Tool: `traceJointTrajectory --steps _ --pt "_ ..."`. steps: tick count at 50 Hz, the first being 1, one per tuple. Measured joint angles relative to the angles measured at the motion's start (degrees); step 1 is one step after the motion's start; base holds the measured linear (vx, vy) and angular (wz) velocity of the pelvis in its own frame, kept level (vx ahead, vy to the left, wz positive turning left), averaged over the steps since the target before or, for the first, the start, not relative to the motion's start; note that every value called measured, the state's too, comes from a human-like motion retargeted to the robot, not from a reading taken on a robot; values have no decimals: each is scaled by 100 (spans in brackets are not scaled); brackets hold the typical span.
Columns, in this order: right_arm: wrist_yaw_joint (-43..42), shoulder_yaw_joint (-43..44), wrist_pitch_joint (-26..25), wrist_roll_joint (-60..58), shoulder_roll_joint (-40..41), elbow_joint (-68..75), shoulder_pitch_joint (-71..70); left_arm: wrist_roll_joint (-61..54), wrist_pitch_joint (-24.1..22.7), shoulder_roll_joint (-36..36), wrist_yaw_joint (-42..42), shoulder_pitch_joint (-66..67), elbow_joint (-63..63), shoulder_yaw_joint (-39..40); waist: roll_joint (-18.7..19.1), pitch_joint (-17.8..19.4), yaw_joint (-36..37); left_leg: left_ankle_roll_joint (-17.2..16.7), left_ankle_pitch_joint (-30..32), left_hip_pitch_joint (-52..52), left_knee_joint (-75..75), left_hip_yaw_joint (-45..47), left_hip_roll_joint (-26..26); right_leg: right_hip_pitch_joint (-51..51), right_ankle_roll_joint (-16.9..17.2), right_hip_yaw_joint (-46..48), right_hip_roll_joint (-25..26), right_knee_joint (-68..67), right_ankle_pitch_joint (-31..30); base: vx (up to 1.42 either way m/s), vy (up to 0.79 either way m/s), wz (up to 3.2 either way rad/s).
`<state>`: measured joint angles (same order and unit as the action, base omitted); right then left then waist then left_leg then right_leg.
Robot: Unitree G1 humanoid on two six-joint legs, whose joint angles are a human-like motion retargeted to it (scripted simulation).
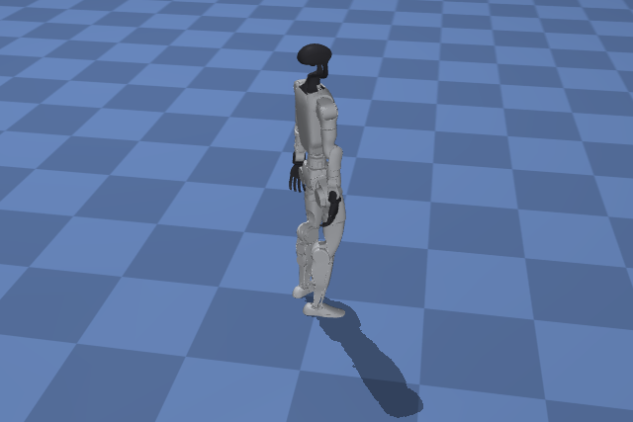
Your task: Upper body actions
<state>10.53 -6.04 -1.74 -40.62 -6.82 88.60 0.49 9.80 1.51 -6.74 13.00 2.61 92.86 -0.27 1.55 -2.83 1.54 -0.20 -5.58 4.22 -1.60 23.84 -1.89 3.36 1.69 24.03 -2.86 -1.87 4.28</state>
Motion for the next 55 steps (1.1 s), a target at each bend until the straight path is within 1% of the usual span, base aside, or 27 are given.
traceJointTrajectory --steps 55 --pt "-30 -57 51 -81 -4 -50 1 5 10 -3 -27 -24 -4 15 -37 30 -16 -4 -15 -6 4 23 1 4 1 -17 15 23 18 0 0 0"
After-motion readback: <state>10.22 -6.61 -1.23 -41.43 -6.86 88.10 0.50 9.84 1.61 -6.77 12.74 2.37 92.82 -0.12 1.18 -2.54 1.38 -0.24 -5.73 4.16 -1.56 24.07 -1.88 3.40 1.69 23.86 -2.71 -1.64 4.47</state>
